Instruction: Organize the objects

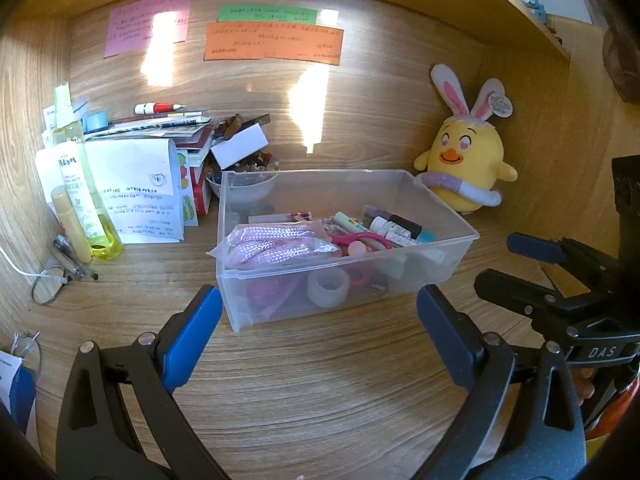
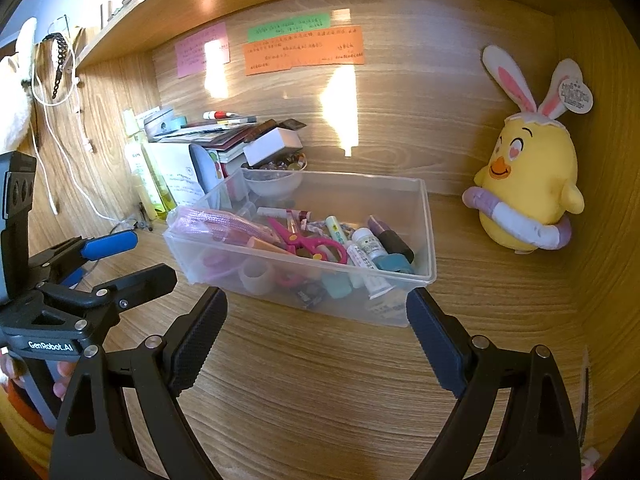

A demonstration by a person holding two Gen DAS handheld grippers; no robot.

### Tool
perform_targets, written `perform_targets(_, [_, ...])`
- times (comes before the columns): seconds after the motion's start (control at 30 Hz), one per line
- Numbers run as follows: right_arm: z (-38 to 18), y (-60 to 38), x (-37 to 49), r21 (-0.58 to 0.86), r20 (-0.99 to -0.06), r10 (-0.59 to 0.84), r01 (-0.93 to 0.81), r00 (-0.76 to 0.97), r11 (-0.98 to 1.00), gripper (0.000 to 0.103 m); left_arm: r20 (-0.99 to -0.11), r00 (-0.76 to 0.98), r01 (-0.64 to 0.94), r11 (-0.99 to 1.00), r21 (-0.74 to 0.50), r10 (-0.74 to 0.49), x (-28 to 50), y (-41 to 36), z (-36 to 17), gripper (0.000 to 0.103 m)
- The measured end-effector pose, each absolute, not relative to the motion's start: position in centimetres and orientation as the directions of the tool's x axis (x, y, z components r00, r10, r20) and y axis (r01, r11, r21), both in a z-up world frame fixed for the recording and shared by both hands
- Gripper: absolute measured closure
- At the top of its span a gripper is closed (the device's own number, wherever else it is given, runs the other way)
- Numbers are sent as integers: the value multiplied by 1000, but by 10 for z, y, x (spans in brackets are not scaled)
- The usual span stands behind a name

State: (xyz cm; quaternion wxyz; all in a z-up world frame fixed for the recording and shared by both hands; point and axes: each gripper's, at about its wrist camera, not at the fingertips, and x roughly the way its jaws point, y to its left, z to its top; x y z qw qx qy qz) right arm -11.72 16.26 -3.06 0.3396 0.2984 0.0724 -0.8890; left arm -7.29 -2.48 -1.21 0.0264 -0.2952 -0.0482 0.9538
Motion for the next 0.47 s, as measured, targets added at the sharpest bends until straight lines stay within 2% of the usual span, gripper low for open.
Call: perform_targets(0.47, [-32,161,-116,62,-580,-555,648,-596,-759,13,-555,-826,-54,-994,-98,100,-72,-20,-10,4])
